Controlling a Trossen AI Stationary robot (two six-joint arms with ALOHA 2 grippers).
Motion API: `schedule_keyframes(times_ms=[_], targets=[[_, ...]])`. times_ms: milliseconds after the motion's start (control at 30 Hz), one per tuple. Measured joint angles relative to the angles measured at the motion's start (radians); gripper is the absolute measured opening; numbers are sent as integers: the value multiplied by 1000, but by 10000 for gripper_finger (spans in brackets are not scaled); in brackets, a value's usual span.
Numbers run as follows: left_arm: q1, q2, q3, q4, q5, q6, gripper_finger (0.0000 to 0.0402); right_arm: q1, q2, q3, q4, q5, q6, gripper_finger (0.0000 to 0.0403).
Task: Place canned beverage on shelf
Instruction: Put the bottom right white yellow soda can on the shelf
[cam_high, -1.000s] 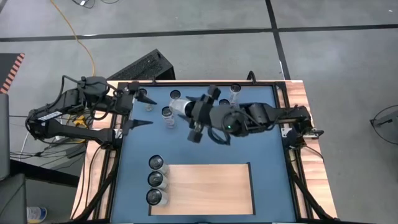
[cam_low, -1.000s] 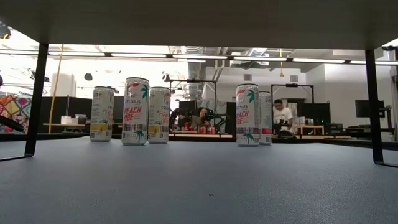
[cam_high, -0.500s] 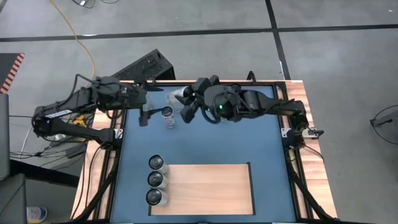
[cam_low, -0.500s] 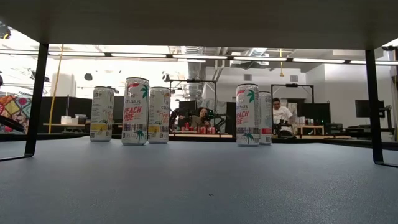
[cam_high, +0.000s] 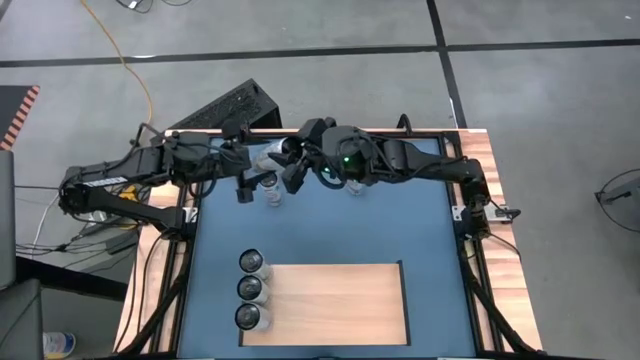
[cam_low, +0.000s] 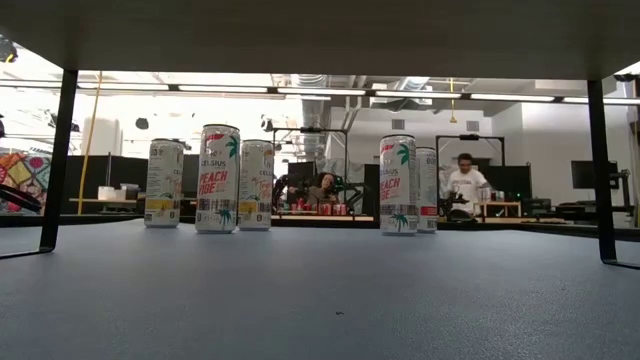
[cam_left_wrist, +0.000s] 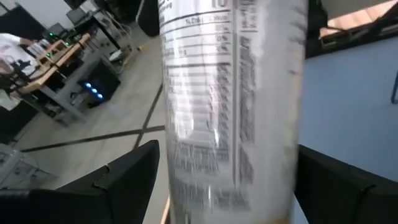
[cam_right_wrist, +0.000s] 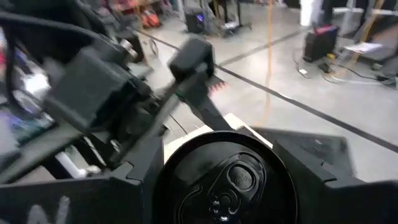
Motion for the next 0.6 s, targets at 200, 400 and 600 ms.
schedule_keyframes(times_ms=[200,400,600], targets=[[-1,1,0,-20,22,-14,278,2,3,0,4,-29,-7,232],[-2,0,0,-25,18,-27,236,2,3,0,6,-32,-27,246],[-2,1,0,-39,17,-40,236,3,-9,0,-28,-61,-187,249]])
